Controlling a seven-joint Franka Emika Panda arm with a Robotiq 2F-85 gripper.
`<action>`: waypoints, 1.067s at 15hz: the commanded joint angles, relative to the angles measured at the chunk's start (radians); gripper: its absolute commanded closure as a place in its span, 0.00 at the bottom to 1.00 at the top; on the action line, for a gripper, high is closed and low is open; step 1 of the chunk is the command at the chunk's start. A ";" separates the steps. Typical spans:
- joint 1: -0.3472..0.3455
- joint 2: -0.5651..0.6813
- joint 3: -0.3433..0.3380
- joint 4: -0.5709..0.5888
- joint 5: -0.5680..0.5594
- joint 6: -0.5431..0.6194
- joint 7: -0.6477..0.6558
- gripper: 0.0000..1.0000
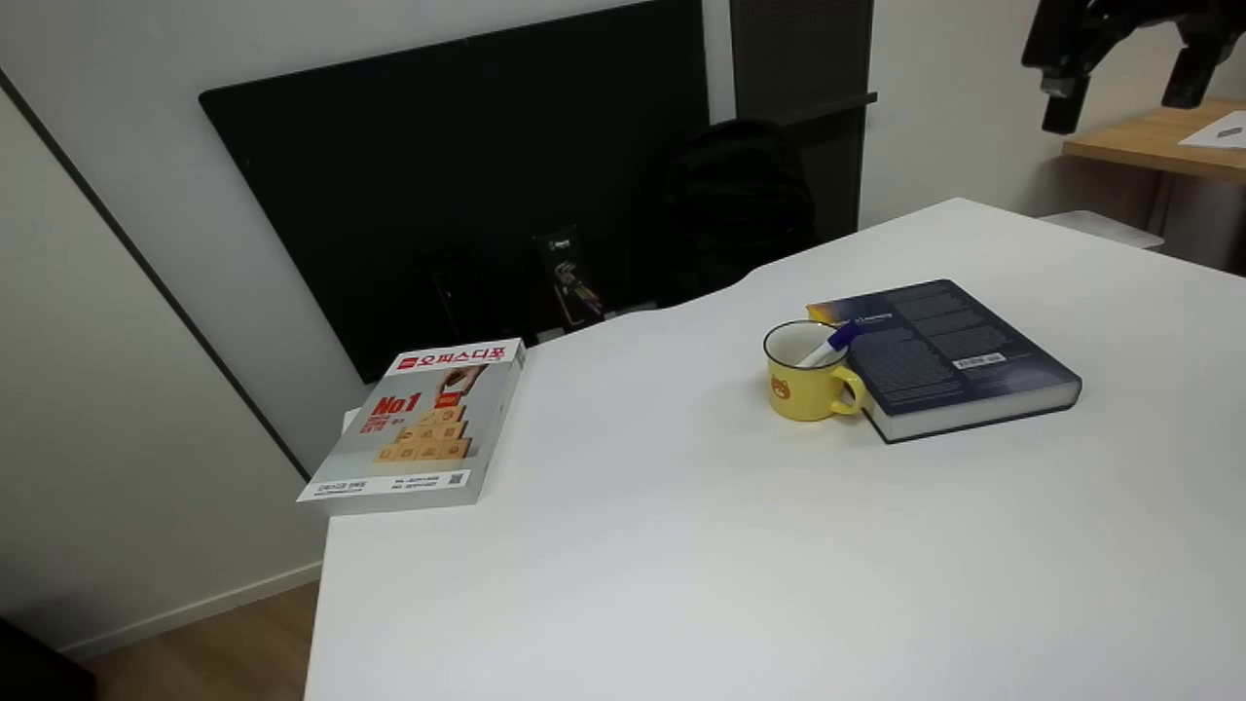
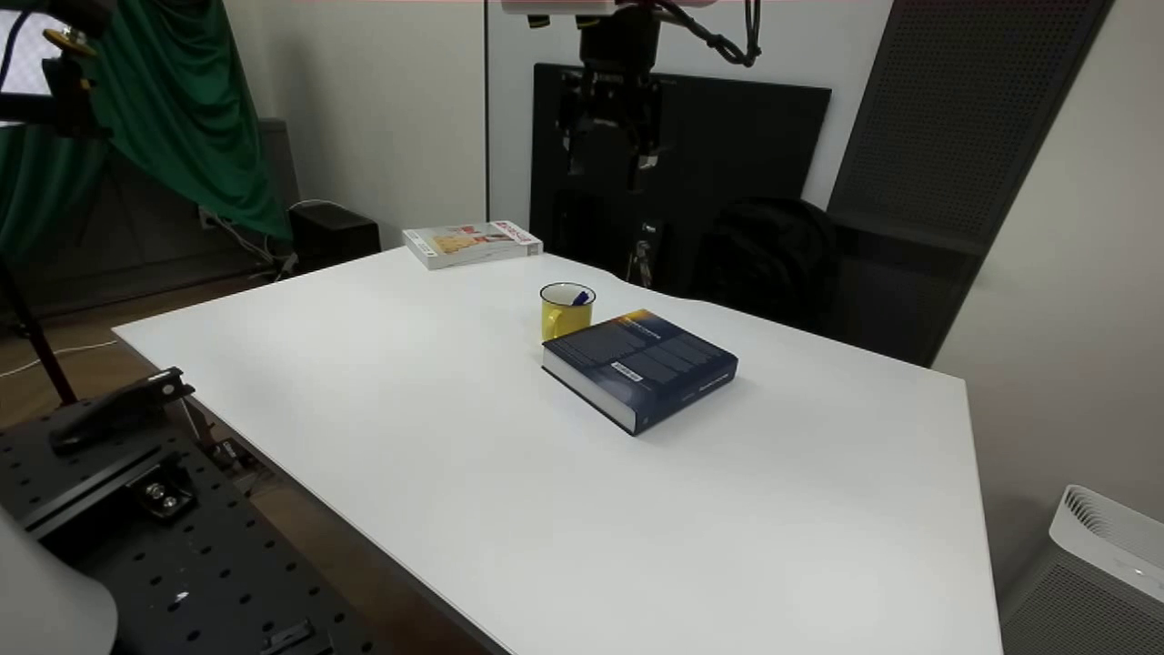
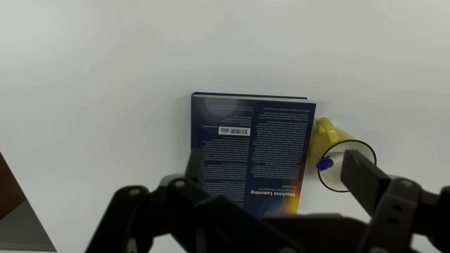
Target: Put the marker on the book
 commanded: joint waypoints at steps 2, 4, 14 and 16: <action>0.007 0.026 -0.007 0.015 -0.006 0.002 0.009 0.00; 0.009 0.093 -0.006 0.047 -0.012 0.037 0.024 0.00; -0.004 0.432 0.027 0.307 0.125 0.224 -0.038 0.00; -0.019 0.491 0.051 0.354 0.183 0.265 -0.047 0.00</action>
